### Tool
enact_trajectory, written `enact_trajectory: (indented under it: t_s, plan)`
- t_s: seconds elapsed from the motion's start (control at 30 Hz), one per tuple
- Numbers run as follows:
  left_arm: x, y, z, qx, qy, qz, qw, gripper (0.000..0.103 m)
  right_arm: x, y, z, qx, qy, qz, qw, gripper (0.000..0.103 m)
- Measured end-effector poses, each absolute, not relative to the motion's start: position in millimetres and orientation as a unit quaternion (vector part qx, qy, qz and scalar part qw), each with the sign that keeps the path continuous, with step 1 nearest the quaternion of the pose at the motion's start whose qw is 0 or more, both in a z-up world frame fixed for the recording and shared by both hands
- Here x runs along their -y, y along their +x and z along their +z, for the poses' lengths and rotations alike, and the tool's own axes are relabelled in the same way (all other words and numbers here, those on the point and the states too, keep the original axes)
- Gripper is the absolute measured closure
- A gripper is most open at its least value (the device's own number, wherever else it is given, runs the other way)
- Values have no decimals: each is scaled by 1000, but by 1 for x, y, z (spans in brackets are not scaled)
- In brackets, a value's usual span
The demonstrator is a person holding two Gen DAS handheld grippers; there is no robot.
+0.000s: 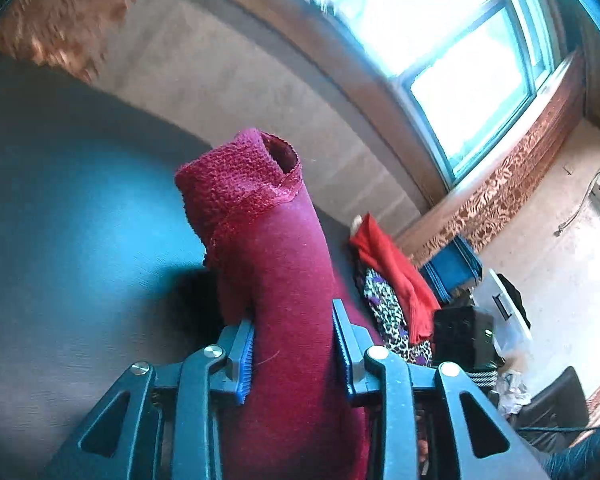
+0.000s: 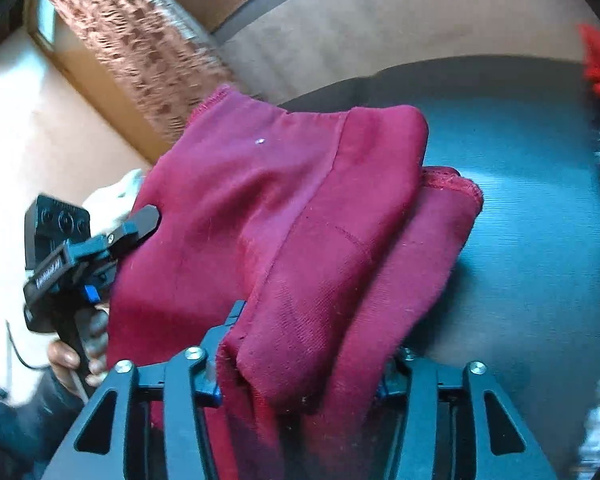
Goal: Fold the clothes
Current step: 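Grasp the folded sweatshirt with both grippers and lift it off the bench, then carry the sweatshirt with both grippers and lower it onto the clothes stack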
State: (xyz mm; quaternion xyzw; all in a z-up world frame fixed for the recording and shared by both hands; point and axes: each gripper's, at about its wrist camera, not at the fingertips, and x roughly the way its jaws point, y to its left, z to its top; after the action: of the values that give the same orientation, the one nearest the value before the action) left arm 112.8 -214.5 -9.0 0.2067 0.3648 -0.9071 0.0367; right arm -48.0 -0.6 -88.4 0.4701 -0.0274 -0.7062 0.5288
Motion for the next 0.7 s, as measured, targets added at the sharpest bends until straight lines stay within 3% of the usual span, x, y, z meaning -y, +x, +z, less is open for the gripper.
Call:
enact_trajectory:
  t_s: [0.2, 0.47, 0.57, 0.7]
  plan:
    - [263, 195, 54, -330, 120, -930, 108, 72, 97, -13, -59, 25, 442, -653, 614, 54]
    - [360, 295, 163, -301, -27, -925, 232, 72, 238, 16, 68, 19, 327, -598, 731, 54]
    - [406, 327, 161, -337, -31, -885, 318, 72, 303, 23, 94, 22, 322, -571, 755, 52]
    - [459, 352, 106, -400, 23, -804, 439, 73, 411, 51, 65, -23, 376, -533, 757, 45]
